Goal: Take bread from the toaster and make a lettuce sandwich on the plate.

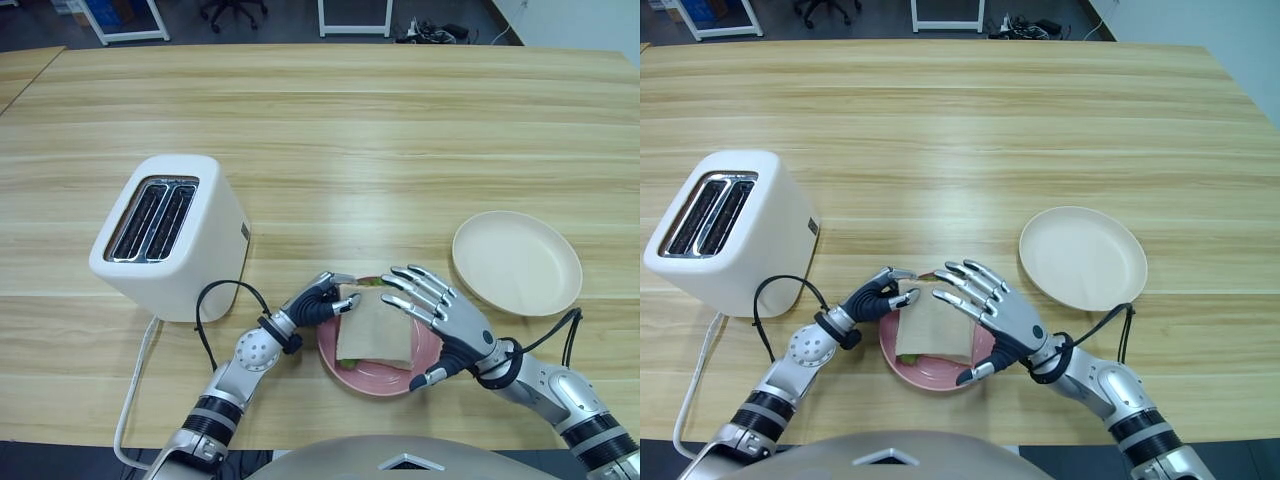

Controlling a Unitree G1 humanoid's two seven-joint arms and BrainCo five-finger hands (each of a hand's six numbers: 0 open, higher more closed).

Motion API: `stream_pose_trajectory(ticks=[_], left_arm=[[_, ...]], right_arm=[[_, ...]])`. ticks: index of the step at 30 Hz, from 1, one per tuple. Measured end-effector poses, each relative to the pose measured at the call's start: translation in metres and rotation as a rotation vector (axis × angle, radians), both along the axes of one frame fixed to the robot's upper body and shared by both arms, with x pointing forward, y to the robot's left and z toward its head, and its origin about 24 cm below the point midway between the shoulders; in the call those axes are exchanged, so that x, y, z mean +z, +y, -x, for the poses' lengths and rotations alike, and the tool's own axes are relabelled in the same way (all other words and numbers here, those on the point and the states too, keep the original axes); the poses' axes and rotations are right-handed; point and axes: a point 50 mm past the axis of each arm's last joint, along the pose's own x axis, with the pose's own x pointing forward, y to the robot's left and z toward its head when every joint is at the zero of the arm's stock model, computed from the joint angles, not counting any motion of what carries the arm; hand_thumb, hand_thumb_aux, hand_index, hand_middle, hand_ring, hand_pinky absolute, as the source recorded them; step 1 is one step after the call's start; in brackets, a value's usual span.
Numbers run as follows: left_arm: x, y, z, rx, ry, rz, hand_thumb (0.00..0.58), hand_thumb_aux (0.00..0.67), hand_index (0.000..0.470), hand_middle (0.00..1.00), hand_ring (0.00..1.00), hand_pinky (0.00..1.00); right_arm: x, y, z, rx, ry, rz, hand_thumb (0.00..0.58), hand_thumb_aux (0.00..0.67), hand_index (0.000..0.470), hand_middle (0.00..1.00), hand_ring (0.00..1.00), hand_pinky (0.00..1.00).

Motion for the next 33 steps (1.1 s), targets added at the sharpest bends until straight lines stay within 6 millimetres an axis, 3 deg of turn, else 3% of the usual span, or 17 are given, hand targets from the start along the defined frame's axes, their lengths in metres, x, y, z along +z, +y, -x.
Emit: stream_pose_trajectory(ticks=[7, 12, 22, 23, 24, 25, 26, 28, 29, 33], left_arm=[[-0.010, -0.011, -0.006, 0.000, -0.065, -0.088, 0.580, 0.670, 0.470, 1.00, 1.00, 1.00], [-0.011, -0.017, -0.011, 0.006, -0.106, -0.121, 0.580, 0.670, 0.470, 1.00, 1.00, 1.00], [-0.010, -0.018, -0.011, 0.032, -0.157, -0.152, 0.580, 0.670, 0.470, 1.00, 1.00, 1.00], [-0.008, -0.017, -0.009, 0.041, -0.167, -0.162, 0.571, 0.586, 0.411, 1.00, 1.00, 1.00], [-0.007, -0.016, -0.007, 0.052, -0.185, -0.176, 0.443, 0.344, 0.241, 1.00, 1.00, 1.00], [-0.002, -0.013, -0.005, 0.059, -0.224, -0.200, 0.000, 0.000, 0.000, 0.96, 0.96, 0.96], [0.002, -0.011, -0.004, 0.071, -0.258, -0.221, 0.000, 0.000, 0.000, 0.91, 0.91, 0.91], [0.013, -0.007, -0.002, 0.109, -0.355, -0.264, 0.000, 0.000, 0.000, 0.69, 0.69, 0.69], [0.025, -0.005, -0.003, 0.149, -0.437, -0.261, 0.000, 0.000, 0.000, 0.00, 0.00, 0.00], [0.071, -0.007, -0.002, 0.277, -0.762, -0.191, 0.000, 0.000, 0.000, 0.00, 0.00, 0.00]], right_arm=[[-0.001, 0.006, 0.018, 0.145, 0.168, 0.011, 0.000, 0.000, 0.000, 0.00, 0.00, 0.00], [-0.018, 0.000, 0.018, 0.136, 0.277, 0.139, 0.000, 0.000, 0.000, 0.00, 0.00, 0.00], [-0.030, -0.007, 0.012, 0.100, 0.354, 0.169, 0.000, 0.000, 0.000, 0.00, 0.00, 0.00], [-0.030, -0.006, 0.011, 0.099, 0.355, 0.166, 0.000, 0.000, 0.000, 0.00, 0.00, 0.00], [-0.031, -0.005, 0.011, 0.098, 0.358, 0.164, 0.000, 0.000, 0.000, 0.00, 0.00, 0.00], [-0.032, -0.004, 0.010, 0.098, 0.359, 0.161, 0.000, 0.000, 0.000, 0.00, 0.00, 0.00], [-0.032, -0.004, 0.009, 0.097, 0.357, 0.160, 0.000, 0.000, 0.000, 0.00, 0.00, 0.00], [-0.033, -0.005, 0.007, 0.089, 0.359, 0.157, 0.000, 0.000, 0.000, 0.00, 0.00, 0.00], [-0.034, -0.005, 0.005, 0.080, 0.363, 0.160, 0.000, 0.000, 0.000, 0.00, 0.00, 0.00], [-0.039, -0.007, -0.002, 0.047, 0.378, 0.169, 0.000, 0.000, 0.000, 0.00, 0.00, 0.00]])
